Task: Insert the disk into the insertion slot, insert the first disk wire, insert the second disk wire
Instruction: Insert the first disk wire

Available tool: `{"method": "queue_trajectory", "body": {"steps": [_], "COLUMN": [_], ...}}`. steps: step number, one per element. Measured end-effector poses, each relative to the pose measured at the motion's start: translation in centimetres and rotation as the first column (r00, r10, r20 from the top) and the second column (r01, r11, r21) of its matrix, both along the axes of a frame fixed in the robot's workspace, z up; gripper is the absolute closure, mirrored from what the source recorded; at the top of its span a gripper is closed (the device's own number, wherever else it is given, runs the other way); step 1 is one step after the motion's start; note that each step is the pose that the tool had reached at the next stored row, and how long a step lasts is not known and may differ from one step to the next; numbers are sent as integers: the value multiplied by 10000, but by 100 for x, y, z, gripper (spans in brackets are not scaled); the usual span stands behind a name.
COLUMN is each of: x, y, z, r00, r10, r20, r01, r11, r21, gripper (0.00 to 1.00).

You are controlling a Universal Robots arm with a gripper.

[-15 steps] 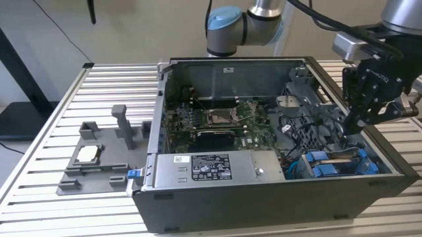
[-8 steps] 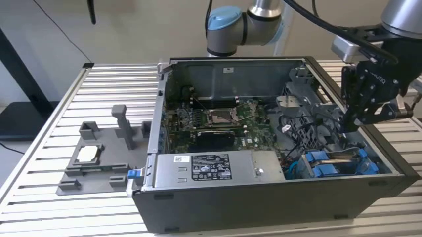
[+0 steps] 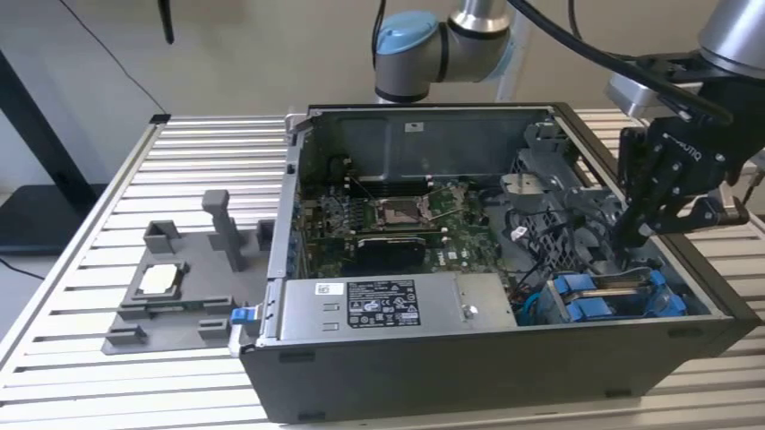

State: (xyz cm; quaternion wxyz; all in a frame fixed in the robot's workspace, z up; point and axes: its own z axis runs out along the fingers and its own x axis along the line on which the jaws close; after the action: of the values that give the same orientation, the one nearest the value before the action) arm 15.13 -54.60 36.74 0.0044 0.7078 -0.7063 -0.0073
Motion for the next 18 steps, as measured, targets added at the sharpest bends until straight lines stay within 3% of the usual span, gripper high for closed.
{"method": "queue_trajectory", "body": {"steps": [6, 11, 14, 18], "x": [69, 127, 155, 156], "y": [-85, -156, -187, -188], "z": [-51, -99, -132, -186], "r00": [9998, 9995, 9993, 9992], "r10": [0, 0, 0, -2], "r20": [-206, -331, -385, -390], "r01": [0, 0, 1, 3], "r11": [10000, 10000, 10000, 10000], "r21": [5, 14, 21, 29], "gripper": [81, 81, 81, 81]}}
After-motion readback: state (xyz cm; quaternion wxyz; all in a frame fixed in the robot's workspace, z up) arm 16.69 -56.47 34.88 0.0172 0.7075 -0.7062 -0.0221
